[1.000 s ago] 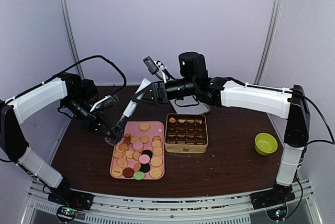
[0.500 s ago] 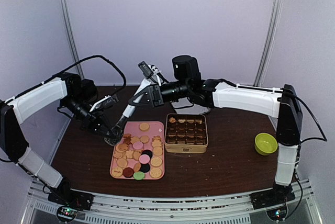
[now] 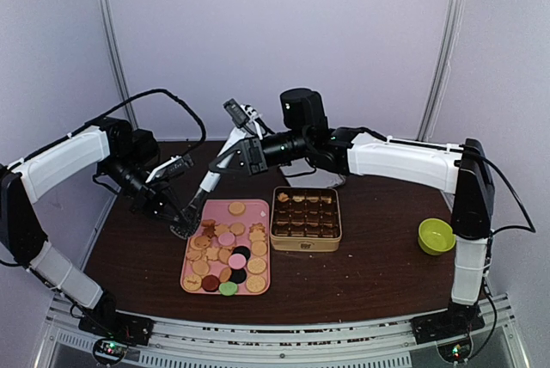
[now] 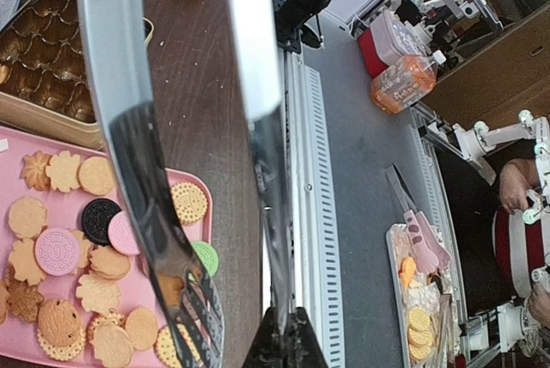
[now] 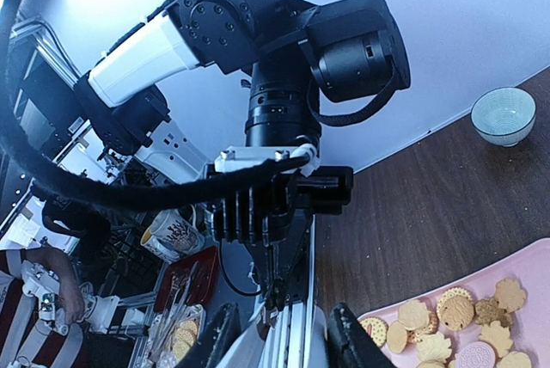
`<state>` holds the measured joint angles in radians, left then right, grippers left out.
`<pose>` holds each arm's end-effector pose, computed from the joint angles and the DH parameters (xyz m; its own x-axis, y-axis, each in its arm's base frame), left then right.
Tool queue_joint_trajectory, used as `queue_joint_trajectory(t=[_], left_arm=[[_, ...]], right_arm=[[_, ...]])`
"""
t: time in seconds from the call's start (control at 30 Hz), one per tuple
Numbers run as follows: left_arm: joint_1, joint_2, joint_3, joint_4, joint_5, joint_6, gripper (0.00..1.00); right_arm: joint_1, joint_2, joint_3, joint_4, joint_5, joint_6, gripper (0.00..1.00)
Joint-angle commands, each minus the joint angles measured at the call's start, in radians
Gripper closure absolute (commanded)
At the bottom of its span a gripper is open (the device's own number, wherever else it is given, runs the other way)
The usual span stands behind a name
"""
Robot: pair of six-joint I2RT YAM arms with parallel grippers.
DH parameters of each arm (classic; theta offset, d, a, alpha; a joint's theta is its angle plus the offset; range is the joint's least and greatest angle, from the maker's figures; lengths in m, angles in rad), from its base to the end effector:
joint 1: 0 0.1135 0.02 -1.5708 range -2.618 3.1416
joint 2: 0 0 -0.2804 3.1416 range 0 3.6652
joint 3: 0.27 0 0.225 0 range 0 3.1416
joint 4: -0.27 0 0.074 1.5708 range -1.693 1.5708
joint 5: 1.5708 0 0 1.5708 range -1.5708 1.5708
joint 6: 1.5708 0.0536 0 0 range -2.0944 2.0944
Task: Pack the cookies
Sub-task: Pass from the left arm to the right, then pick up the fake cookies from the plate.
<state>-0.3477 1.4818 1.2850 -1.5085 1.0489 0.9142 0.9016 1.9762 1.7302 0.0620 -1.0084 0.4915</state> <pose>0.1778 -0.1139 0.3094 -0.5207 0.6087 -0.5986 0.7749 0.0428 -0.6306 0.2475 0.3861 0.3578 -0.5409 -0.2783 -0.7937 -0.7700 -0.2157 0.6004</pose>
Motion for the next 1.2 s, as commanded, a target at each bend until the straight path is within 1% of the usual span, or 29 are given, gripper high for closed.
queue_joint_trajectory(t=[0.0, 0.1, 0.17, 0.23, 0.33, 0.43, 0.57, 0.67, 0.73, 0.87, 1.0, 1.17], left_arm=[[-0.003, 0.006, 0.031, -0.016, 0.007, 0.027, 0.96], [-0.002, 0.001, 0.042, -0.006, -0.006, 0.012, 0.72], [-0.002, -0.009, 0.048, 0.019, -0.035, -0.026, 0.6], [-0.001, -0.019, 0.062, 0.039, -0.087, -0.077, 0.51], [0.012, -0.024, 0.1, 0.046, -0.216, -0.15, 0.41], [0.06, -0.055, 0.103, 0.081, -0.313, -0.209, 0.28], [0.131, -0.117, 0.088, 0.155, -0.454, -0.267, 0.22], [0.178, -0.16, 0.075, 0.212, -0.531, -0.31, 0.14], [0.198, -0.176, 0.066, 0.248, -0.56, -0.328, 0.13], [0.209, -0.195, 0.049, 0.288, -0.567, -0.345, 0.12], [0.21, -0.184, 0.036, 0.291, -0.549, -0.351, 0.12], [0.216, -0.182, 0.013, 0.314, -0.549, -0.374, 0.12]], right_arm=[[-0.005, -0.043, 0.026, -0.041, 0.035, -0.046, 0.66], [-0.003, -0.076, -0.009, -0.048, 0.093, -0.065, 0.67], [0.004, -0.104, -0.039, -0.071, 0.161, -0.094, 0.66], [0.013, -0.134, -0.07, -0.089, 0.226, -0.126, 0.66], [0.038, -0.188, -0.132, -0.108, 0.35, -0.172, 0.66], [0.084, -0.235, -0.192, -0.123, 0.528, -0.228, 0.65], [0.158, -0.257, -0.25, -0.125, 0.72, -0.27, 0.65], [0.221, -0.247, -0.263, -0.121, 0.863, -0.29, 0.65], [0.266, -0.23, -0.272, -0.095, 0.945, -0.291, 0.66], [0.322, -0.197, -0.277, -0.028, 1.062, -0.294, 0.68], [0.357, -0.135, -0.214, -0.025, 1.145, -0.319, 0.72], [0.37, -0.068, -0.154, -0.012, 1.205, -0.339, 0.72]])
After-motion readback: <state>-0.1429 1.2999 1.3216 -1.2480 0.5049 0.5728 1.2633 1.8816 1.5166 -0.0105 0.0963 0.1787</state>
